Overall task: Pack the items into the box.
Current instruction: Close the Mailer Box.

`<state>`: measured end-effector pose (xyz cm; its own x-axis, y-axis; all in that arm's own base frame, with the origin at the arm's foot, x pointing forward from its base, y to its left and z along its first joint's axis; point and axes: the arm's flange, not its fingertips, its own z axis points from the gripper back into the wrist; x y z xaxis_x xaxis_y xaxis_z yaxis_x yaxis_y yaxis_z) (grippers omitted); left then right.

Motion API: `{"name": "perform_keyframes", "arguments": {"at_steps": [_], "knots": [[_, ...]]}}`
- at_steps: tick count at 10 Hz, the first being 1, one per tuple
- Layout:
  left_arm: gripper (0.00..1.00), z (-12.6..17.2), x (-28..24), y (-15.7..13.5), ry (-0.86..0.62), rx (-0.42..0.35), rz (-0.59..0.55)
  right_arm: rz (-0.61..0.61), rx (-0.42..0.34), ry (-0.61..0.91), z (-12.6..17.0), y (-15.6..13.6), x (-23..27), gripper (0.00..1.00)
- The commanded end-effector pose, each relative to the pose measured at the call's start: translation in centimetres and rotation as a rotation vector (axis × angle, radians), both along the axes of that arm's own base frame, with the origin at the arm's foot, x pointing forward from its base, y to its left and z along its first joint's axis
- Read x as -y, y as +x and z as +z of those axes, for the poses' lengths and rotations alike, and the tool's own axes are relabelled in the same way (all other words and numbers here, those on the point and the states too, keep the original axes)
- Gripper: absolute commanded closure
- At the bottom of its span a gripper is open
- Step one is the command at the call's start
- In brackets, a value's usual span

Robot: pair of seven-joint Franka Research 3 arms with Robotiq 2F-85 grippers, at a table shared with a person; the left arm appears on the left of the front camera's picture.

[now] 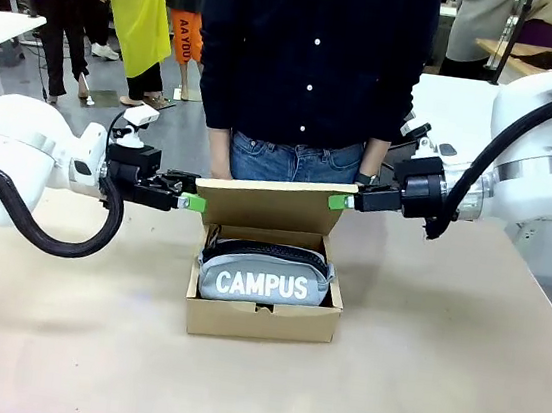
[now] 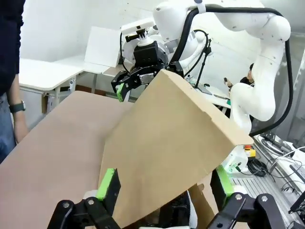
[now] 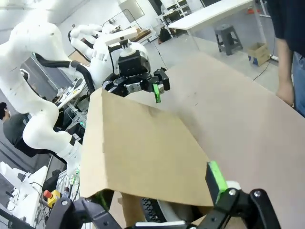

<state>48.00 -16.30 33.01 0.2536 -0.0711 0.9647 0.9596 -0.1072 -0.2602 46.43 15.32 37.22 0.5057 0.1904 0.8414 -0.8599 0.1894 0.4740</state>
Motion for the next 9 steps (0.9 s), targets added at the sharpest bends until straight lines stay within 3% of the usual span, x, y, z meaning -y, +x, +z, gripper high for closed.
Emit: {"name": "perform_keyframes", "arguments": {"at_steps": [1,6,9], "knots": [[0.00,-0.1,0.5,-1.6,-0.002,0.095,0.001,-0.013,0.016,-0.012,-1.2,-1.0,-0.1,0.00],[0.00,-0.4,-1.4,-4.1,0.056,0.128,0.000,-0.095,0.020,-0.030,-1.9,-2.6,3.5,0.00],[0.00,-0.7,-6.6,-6.1,0.014,0.150,0.150,-0.201,-0.006,-0.040,-1.9,-3.2,8.4,0.00]]}}
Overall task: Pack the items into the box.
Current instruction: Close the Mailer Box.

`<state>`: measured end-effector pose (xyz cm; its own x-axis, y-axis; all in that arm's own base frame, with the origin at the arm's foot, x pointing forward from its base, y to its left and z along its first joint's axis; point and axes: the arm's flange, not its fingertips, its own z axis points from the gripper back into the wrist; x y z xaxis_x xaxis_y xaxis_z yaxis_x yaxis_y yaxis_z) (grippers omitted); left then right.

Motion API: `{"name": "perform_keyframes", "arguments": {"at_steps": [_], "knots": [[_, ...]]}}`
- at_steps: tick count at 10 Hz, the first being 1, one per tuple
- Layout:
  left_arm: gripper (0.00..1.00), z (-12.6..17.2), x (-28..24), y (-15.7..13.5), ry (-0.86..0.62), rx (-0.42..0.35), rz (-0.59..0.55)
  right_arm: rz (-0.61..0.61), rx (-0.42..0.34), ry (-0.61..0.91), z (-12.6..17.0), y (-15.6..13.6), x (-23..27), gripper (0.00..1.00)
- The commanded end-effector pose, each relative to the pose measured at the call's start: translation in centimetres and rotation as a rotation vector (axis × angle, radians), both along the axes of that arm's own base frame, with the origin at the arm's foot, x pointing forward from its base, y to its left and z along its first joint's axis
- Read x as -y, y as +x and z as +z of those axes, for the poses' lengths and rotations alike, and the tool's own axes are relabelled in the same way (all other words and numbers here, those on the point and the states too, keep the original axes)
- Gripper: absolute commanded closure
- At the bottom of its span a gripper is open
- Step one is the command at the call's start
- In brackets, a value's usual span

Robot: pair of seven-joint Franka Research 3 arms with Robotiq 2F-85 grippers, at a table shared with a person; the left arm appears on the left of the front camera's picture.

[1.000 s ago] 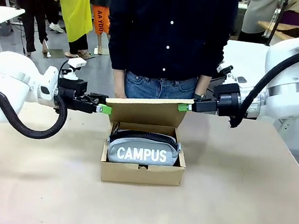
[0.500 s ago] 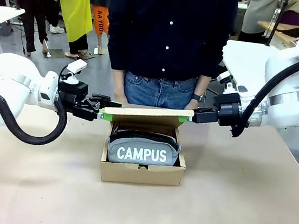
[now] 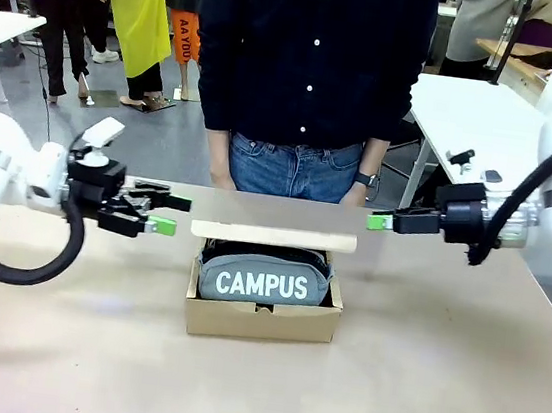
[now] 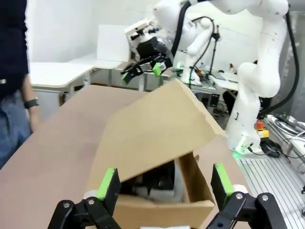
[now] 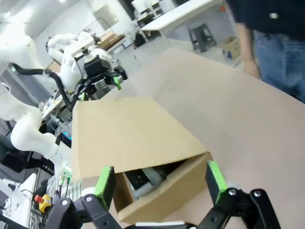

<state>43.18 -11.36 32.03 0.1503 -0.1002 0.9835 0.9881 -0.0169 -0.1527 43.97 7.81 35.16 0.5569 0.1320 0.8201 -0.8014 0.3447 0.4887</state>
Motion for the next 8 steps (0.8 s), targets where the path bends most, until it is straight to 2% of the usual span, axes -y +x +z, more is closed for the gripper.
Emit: {"name": "perform_keyframes", "arguments": {"at_steps": [1,2,3,4,5,6,8], "knots": [[0.00,0.4,-3.4,-1.4,-0.084,0.045,0.121,-0.040,0.014,0.028,0.7,-0.6,2.0,0.00],[0.00,0.8,-4.4,-1.1,-0.167,0.032,0.154,-0.051,-0.010,0.077,1.3,0.1,2.3,0.00],[0.00,1.5,-4.3,-0.5,-0.263,0.012,0.142,-0.059,-0.022,0.117,1.8,1.1,1.5,0.00],[0.00,2.0,-3.5,0.5,-0.319,-0.046,0.129,-0.053,-0.033,0.151,2.1,2.1,0.2,0.00],[0.00,2.6,-2.1,1.7,-0.345,-0.064,0.123,-0.039,-0.024,0.189,2.4,3.4,-1.6,0.00],[0.00,3.0,-0.4,2.7,-0.348,-0.090,0.091,-0.016,-0.027,0.189,2.3,4.4,-3.4,0.00],[0.00,3.2,3.4,4.6,-0.241,-0.149,0.044,0.047,-0.050,0.146,1.1,5.3,-6.3,0.00]]}}
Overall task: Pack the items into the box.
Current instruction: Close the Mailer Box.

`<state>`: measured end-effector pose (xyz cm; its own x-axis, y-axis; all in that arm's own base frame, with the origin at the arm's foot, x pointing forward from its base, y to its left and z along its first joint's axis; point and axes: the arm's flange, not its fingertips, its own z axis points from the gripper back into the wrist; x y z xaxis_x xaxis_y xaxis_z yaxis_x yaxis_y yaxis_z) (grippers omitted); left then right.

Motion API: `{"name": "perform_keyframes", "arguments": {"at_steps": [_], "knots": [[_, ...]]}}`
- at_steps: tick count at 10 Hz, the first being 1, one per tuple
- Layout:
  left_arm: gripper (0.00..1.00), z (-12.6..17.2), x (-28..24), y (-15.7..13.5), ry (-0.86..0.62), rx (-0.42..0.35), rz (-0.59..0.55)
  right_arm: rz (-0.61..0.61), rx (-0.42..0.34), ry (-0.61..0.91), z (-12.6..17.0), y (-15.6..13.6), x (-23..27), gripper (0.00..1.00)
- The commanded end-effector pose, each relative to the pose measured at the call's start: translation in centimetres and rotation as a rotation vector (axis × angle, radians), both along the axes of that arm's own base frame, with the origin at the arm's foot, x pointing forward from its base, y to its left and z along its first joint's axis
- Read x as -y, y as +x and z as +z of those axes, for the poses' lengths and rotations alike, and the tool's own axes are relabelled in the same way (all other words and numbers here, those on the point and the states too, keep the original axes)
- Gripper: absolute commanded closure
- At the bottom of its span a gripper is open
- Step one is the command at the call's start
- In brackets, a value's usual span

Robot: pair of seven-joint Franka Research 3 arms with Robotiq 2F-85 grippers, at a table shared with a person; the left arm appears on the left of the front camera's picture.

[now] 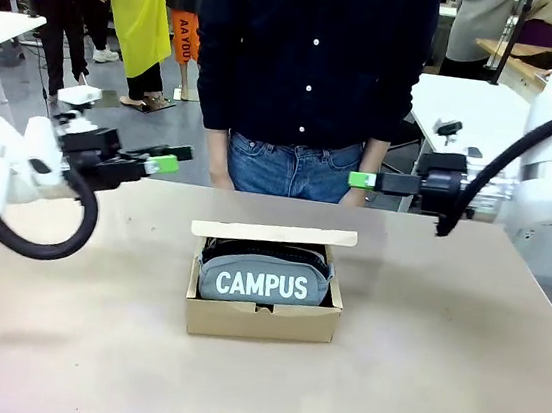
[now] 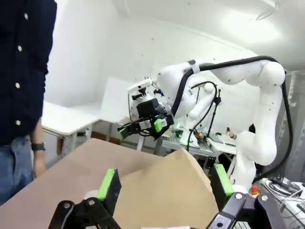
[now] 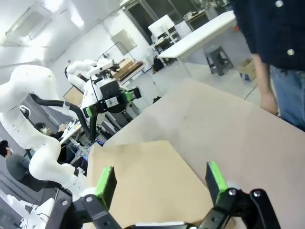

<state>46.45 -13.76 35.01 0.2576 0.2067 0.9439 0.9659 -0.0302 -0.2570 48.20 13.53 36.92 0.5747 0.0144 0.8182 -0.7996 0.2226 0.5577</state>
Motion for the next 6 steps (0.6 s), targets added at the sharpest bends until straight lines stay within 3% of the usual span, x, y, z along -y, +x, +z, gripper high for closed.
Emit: {"name": "perform_keyframes", "arguments": {"at_steps": [1,3,6], "knots": [[0.00,-0.2,2.7,1.9,0.158,-0.077,-0.068,0.045,-0.026,-0.079,-1.6,0.8,-1.5,0.00],[0.00,-1.2,4.7,1.7,0.301,-0.078,-0.084,0.140,-0.032,-0.172,-3.2,-0.5,-2.1,0.00],[0.00,-3.2,6.7,0.0,0.542,0.031,-0.114,0.207,-0.030,-0.257,-5.2,-3.1,-2.3,0.00]]}}
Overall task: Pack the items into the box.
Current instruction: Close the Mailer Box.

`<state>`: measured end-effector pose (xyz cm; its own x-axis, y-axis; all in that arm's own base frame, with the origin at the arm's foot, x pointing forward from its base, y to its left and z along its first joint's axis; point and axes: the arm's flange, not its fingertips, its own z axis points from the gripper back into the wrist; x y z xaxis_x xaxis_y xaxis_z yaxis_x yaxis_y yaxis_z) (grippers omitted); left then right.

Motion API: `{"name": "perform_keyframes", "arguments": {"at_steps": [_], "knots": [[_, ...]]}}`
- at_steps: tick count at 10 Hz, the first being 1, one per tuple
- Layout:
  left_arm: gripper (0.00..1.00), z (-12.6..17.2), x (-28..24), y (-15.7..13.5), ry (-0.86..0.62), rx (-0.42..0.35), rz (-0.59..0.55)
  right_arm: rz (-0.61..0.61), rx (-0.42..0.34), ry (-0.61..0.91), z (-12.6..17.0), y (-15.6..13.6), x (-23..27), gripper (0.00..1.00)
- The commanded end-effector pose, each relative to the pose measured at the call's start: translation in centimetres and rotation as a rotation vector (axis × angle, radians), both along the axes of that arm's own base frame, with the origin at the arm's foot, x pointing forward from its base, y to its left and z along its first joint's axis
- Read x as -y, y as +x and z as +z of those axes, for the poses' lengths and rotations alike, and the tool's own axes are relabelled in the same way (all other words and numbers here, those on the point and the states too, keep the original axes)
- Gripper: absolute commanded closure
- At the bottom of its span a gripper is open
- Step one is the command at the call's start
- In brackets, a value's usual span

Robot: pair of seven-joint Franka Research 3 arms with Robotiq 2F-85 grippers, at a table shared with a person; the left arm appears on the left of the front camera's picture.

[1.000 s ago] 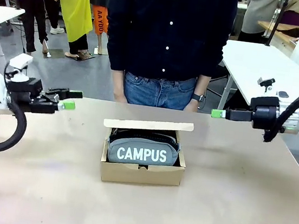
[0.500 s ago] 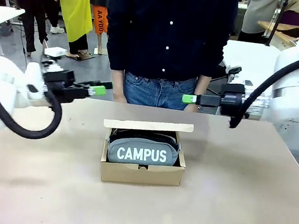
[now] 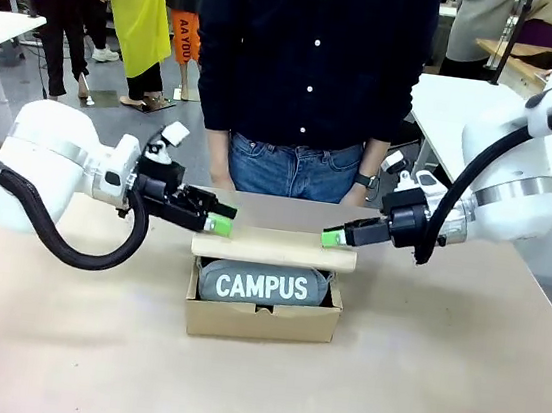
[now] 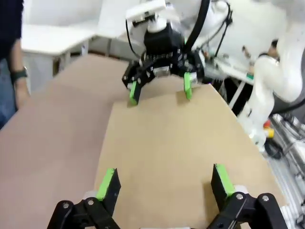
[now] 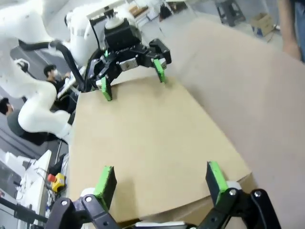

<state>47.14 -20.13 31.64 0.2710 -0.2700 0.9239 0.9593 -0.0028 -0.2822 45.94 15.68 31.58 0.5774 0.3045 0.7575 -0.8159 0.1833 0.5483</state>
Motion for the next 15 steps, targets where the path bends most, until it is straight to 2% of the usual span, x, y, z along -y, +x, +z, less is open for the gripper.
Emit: {"name": "perform_keyframes", "arguments": {"at_steps": [1,3,5,8,10,11,13,14,15], "knots": [[0.00,-0.3,0.5,-1.2,0.102,0.083,-0.047,0.020,0.004,-0.046,-0.4,-1.3,-0.4,0.00],[0.00,-0.9,0.4,-1.8,0.137,0.150,-0.043,0.029,-0.010,-0.045,-1.4,-1.9,-0.9,0.00],[0.00,-1.1,-0.1,-1.8,0.130,0.171,-0.032,0.041,-0.024,-0.075,-2.6,-2.1,-1.5,0.00],[0.00,-0.9,0.0,-1.6,0.124,0.185,-0.017,0.050,-0.016,-0.091,-2.8,-2.2,-1.6,0.00],[0.00,0.0,-0.7,-1.6,0.049,0.205,-0.005,0.033,0.021,-0.081,-1.5,-2.2,-0.6,0.00],[0.00,0.9,-1.4,-1.7,-0.010,0.214,0.014,0.039,0.042,-0.040,-0.1,-2.1,0.3,0.00],[0.00,3.1,-4.7,-2.8,-0.163,0.180,0.041,0.011,0.059,0.074,3.8,-2.3,3.2,0.00],[0.00,4.3,-7.3,-3.6,-0.240,0.110,0.070,-0.079,-0.036,0.147,6.4,-2.6,5.9,0.00],[0.00,4.8,-9.7,-4.0,-0.288,-0.047,0.072,-0.195,-0.266,0.207,8.1,-2.8,9.0,0.00]]}}
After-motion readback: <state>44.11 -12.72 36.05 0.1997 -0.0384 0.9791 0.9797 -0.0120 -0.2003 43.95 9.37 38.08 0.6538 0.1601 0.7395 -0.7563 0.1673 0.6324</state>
